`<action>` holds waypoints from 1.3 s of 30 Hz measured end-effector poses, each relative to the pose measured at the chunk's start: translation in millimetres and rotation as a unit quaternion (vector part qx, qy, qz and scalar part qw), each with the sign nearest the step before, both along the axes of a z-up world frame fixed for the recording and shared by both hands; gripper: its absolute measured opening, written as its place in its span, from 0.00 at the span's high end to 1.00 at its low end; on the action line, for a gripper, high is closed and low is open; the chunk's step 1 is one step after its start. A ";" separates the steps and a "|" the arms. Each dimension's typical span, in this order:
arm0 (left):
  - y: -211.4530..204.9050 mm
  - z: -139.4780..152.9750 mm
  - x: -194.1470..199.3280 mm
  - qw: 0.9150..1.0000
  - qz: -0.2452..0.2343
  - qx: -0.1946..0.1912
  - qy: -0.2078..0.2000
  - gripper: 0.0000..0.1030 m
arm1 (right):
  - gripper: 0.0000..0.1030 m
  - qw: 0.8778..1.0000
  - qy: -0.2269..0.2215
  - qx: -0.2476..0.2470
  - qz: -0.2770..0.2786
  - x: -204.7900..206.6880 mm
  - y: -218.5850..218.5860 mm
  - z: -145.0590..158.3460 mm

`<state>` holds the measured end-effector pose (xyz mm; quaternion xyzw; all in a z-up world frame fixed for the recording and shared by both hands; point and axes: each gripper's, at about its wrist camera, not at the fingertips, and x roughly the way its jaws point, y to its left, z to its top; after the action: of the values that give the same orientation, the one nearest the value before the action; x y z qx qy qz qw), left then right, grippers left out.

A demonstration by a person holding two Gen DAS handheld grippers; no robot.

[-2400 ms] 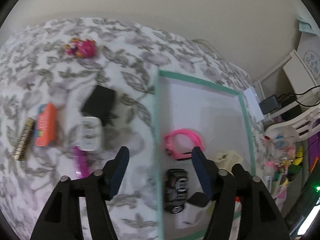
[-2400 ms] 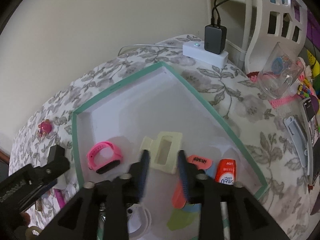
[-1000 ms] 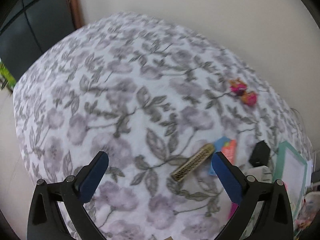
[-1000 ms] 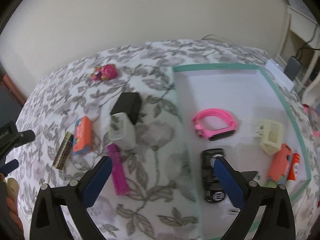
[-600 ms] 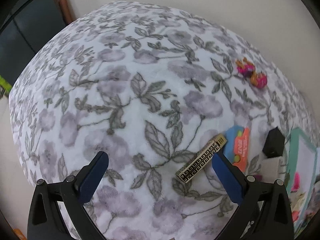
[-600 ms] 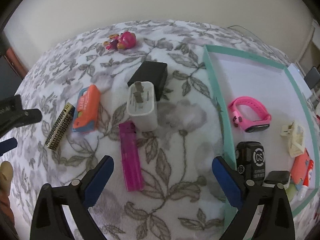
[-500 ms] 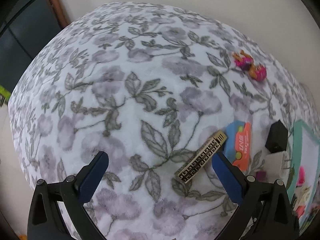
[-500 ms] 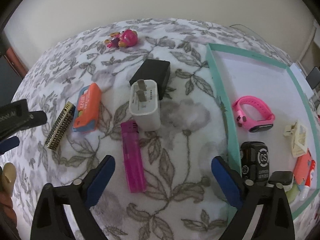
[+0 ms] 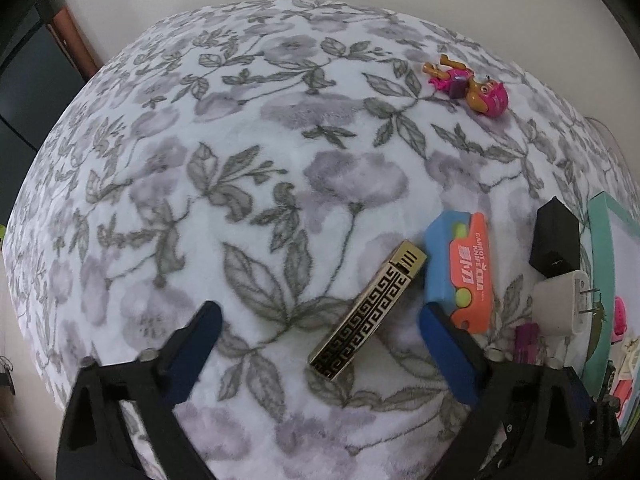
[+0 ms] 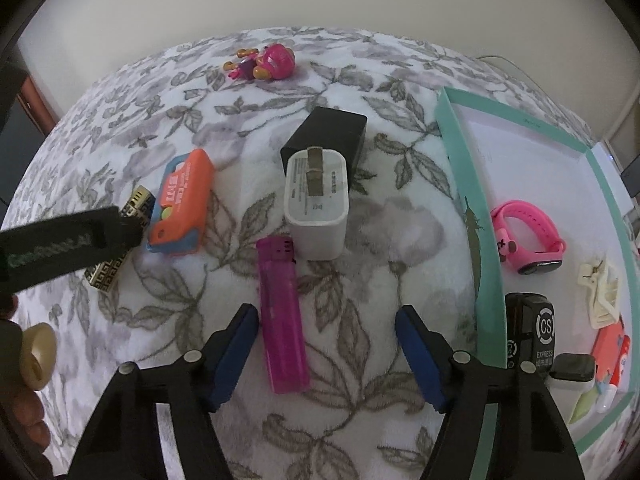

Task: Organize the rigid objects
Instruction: 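Grasp the gold-black patterned bar with the left gripper while the right gripper grasps the pink lighter, then lift the gold bar with the left gripper while the right gripper lifts the pink lighter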

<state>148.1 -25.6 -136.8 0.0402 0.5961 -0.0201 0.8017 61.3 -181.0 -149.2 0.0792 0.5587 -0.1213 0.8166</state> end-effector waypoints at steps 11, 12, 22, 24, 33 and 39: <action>-21.8 -2.8 -4.3 0.999 -0.043 0.009 -0.017 0.74 | 0.58 1.000 -0.008 0.009 -0.004 0.7 -3.1 3.6; -22.9 -2.9 -4.9 0.999 -0.044 0.010 -0.016 0.75 | 0.58 1.000 -0.009 0.011 -0.004 0.1 -3.3 3.8; -8.5 -6.8 -4.3 1.000 -0.018 0.026 -0.003 0.85 | 0.74 1.000 0.005 0.018 0.004 -5.3 0.2 4.9; -10.1 -7.2 -5.1 0.999 -0.021 0.035 -0.005 0.85 | 0.75 1.000 0.010 0.019 0.007 -6.5 2.7 4.9; -10.5 -3.5 -7.0 0.999 -0.019 0.046 -0.002 0.85 | 0.78 0.999 0.010 0.047 0.005 -9.3 2.0 9.3; -0.3 13.5 -4.1 0.999 -0.001 0.034 -0.016 0.85 | 0.79 0.998 -0.010 0.058 0.004 -9.8 -0.1 22.4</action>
<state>144.0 -25.9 -123.3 0.0682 0.5834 -0.0005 0.8093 51.4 -181.1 -126.8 0.1249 0.5571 -0.0845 0.8166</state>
